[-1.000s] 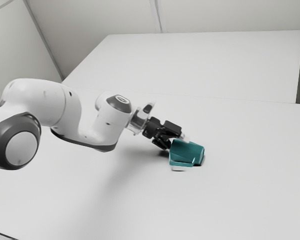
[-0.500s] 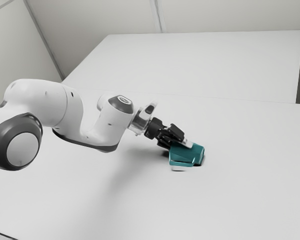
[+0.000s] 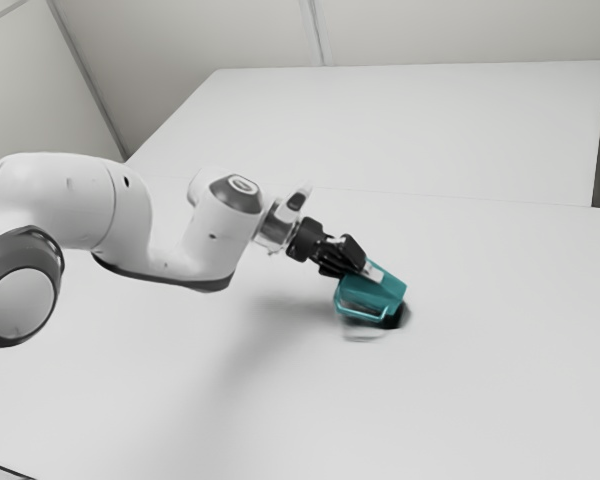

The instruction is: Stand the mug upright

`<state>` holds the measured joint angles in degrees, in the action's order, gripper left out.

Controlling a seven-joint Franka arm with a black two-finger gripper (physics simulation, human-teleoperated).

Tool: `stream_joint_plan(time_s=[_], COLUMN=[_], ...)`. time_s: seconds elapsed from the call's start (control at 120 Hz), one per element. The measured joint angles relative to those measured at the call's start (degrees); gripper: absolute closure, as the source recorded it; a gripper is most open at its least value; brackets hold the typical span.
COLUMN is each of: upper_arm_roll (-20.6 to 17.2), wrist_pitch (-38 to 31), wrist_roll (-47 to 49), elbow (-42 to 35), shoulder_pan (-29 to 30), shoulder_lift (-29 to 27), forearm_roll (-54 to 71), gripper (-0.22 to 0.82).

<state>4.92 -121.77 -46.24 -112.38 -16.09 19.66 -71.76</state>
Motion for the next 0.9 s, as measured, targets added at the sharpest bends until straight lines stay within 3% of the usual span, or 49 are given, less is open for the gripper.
stream_joint_plan(time_s=[0.358,0.642,0.9], upper_arm_roll=[0.0,-2.2,-2.2], wrist_pitch=[-0.2,2.3,5.1], wrist_roll=[9.6,20.5,29.3], elbow=[0.1,-1.0,-4.5], shoulder_pan=[1.5,4.1,4.5], shoulder_lift=[-8.1,-12.7,-16.0], forearm_roll=[26.8,51.9,65.0], gripper=[0.77,0.78,0.78])
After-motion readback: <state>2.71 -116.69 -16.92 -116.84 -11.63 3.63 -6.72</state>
